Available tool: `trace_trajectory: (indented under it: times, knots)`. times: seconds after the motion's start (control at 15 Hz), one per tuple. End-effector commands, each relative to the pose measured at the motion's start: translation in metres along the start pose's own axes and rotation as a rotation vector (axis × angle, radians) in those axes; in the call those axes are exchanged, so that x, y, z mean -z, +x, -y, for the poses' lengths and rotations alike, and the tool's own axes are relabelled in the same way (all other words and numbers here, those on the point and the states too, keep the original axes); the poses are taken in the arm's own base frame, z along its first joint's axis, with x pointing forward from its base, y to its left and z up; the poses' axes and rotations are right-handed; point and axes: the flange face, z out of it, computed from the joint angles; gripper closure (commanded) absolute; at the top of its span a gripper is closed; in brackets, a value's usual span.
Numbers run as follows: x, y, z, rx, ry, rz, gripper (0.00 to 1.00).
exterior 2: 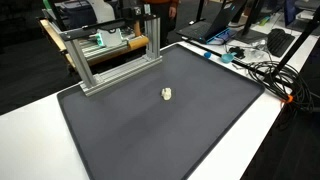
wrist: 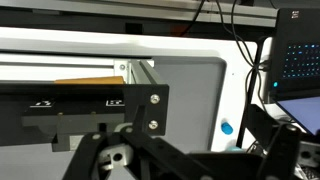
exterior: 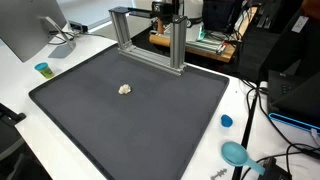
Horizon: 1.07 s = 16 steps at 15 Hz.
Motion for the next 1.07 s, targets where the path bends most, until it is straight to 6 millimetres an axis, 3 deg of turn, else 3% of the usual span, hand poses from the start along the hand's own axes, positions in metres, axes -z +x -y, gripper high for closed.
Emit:
trace_trajectory:
  times: [0.0,0.4,0.8,1.0]
  knots:
    - [0.001,0.0,0.0,0.0,0.0,0.001,0.0]
    - [0.001,0.0,0.0,0.0,0.0,0.001,0.0]
    - [0.035,0.0,-0.049,0.051,-0.248,-0.115,0.0]
    - [0.033,0.0,-0.067,0.086,-0.187,-0.142,0.0]
